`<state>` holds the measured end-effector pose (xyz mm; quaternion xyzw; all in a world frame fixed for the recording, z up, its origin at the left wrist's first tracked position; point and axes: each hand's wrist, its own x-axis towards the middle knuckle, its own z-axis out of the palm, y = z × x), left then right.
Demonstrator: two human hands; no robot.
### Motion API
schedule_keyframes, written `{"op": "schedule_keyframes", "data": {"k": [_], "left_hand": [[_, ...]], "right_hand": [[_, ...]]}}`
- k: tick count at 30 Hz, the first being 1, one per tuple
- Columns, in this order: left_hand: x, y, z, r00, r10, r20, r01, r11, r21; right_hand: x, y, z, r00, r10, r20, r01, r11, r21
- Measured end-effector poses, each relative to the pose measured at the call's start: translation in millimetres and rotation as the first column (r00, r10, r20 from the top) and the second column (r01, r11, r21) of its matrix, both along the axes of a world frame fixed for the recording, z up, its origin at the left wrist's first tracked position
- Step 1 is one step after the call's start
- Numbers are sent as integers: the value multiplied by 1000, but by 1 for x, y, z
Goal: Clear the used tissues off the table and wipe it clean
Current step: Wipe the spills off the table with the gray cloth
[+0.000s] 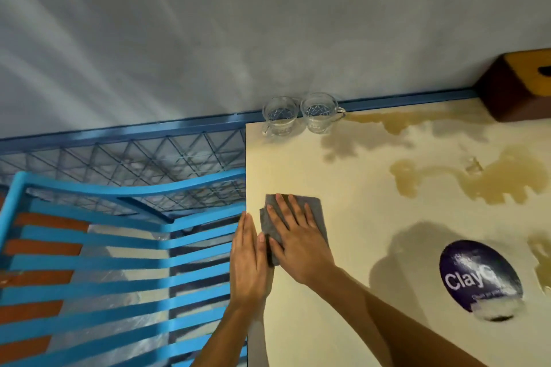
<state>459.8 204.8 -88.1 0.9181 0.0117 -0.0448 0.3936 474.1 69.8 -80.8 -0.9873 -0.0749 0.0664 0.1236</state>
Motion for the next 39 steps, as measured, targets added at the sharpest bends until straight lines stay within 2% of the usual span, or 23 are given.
{"op": "schedule_keyframes", "data": {"k": [4,11,14,16,19,24,30,35,39], "left_hand": [[-46,8,2,1000,12,-10,-12,1000,-14],[-138,23,5,988,101,-120,-115,986,-117],[-157,25,8,979,139,-147,-170,959,-228],[-151,24,9,970,175,-167,-213,946,-245],[-123,19,13,968,191,-160,-228,938,-261],[-66,10,15,991,118,-67,-132,946,-296],[-2,5,2,995,88,-40,-96,946,-310],[4,-1,4,981,181,-67,-193,918,-345],[2,-3,9,975,213,-55,-219,917,-334]], "right_hand": [[-57,24,3,999,53,-1,-53,999,1],[-158,42,7,990,121,-75,-117,992,50],[-176,40,10,986,135,-95,-133,991,35],[-174,39,9,986,136,-96,-134,991,30],[-155,36,8,987,126,-102,-124,992,25],[-100,22,7,993,91,-76,-90,996,18],[-20,9,5,995,87,-44,-87,996,-18],[73,3,2,997,73,-22,-75,993,-89],[108,6,1,998,61,-15,-62,992,-112]]}}
